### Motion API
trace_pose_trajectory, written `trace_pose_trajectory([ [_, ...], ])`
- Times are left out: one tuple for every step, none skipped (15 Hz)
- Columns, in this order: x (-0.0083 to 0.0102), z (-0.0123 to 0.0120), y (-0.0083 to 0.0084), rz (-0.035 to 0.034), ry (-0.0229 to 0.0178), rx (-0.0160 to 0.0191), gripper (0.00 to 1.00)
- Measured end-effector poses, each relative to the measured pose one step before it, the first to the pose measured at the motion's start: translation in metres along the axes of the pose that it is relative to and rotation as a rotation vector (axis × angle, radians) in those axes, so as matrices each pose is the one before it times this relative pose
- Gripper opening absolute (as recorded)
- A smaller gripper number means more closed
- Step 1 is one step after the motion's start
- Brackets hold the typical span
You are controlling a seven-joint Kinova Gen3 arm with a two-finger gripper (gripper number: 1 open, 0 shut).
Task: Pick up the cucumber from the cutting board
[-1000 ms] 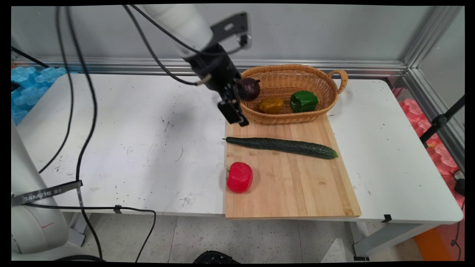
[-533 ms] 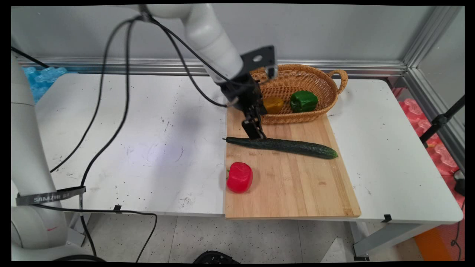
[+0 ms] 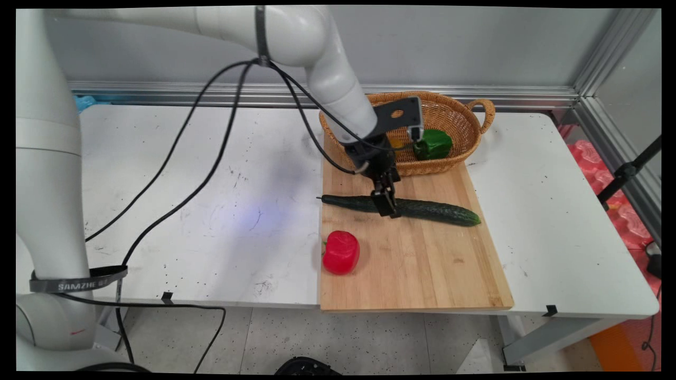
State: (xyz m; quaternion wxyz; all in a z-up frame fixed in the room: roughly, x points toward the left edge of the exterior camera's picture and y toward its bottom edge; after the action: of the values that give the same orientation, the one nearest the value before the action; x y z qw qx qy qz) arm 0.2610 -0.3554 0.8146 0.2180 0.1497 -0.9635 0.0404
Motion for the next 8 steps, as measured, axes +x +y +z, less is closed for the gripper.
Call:
trace_pose_trajectory([
  [0.00097, 0.00402, -0.00103, -0.00004, -0.00135, -0.00053, 1.0],
  [0.00131, 0.00568, -0.00138, -0.00009, -0.00211, -0.00109, 1.0],
  [0.00159, 0.00606, -0.00134, 0.00072, -0.00178, -0.00157, 1.0],
  [0.00156, 0.0055, -0.00124, 0.00126, -0.00171, -0.0016, 1.0],
  [0.00116, 0.00406, -0.00091, 0.00132, -0.00145, -0.00086, 1.0],
  [0.00066, 0.00242, -0.0006, 0.00208, -0.00128, -0.00042, 1.0],
  [0.00085, 0.00345, -0.00085, 0.00355, -0.00242, -0.00083, 1.0],
  [0.00051, 0.00199, -0.00056, 0.00311, -0.00151, -0.00023, 1.0],
])
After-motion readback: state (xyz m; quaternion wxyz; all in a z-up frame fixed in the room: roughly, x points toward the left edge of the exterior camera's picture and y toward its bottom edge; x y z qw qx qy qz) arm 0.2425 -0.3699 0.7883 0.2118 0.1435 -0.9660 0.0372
